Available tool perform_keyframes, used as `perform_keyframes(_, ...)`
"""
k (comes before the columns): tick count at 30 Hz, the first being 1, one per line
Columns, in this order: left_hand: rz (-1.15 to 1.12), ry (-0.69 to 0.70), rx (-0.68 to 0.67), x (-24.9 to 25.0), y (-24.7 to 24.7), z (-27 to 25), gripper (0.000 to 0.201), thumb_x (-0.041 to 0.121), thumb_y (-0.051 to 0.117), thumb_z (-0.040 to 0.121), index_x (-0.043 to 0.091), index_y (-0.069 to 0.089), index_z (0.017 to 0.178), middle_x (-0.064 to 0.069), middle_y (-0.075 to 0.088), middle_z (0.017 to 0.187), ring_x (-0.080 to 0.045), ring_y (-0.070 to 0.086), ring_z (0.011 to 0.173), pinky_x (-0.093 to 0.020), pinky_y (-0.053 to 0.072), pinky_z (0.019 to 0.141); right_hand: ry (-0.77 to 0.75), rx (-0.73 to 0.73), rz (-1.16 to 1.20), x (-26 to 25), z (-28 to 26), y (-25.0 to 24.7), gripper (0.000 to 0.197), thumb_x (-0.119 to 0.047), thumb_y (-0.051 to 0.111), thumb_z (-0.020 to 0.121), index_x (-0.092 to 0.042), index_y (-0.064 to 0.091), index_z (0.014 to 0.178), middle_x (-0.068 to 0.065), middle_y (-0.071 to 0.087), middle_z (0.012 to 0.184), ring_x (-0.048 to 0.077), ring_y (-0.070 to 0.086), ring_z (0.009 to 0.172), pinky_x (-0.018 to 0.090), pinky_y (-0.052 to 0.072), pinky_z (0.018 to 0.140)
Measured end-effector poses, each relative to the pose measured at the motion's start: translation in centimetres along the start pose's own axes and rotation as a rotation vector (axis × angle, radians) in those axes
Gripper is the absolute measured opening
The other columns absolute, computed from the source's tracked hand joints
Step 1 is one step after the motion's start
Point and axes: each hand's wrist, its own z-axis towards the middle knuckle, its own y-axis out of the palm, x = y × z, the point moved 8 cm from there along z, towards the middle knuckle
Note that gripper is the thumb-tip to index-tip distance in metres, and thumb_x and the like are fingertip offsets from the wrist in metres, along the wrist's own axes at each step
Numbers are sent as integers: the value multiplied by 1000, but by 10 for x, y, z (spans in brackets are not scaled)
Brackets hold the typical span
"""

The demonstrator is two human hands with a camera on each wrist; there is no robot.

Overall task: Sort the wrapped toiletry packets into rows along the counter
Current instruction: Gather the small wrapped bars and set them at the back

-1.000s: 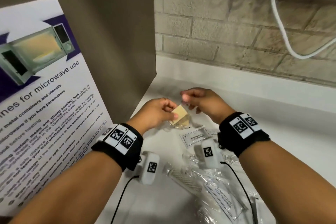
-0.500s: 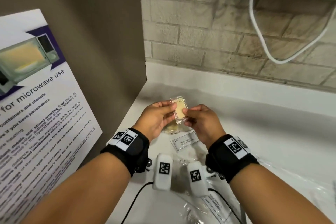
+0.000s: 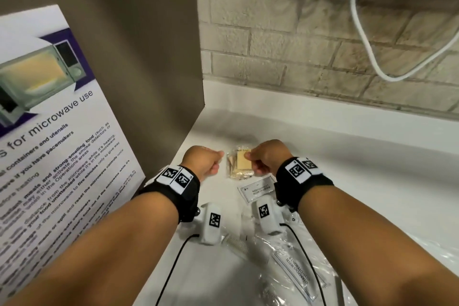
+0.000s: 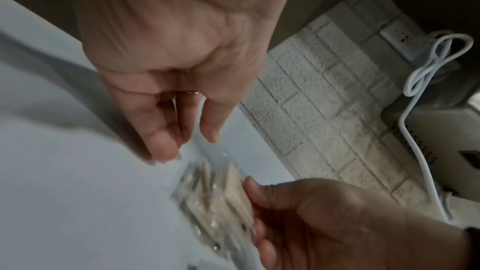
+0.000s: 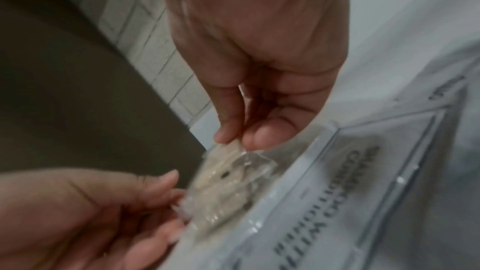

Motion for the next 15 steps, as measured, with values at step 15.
perform_keyframes(15, 175, -46, -39, -3, 30, 7, 26, 7, 67, 87, 2, 56, 64, -11, 51, 57, -18, 46, 46, -27, 47, 51, 80, -28, -305, 0, 18, 21, 32, -27, 71, 85, -4, 55, 70, 16, 61, 75, 30, 61, 74, 50, 52, 94)
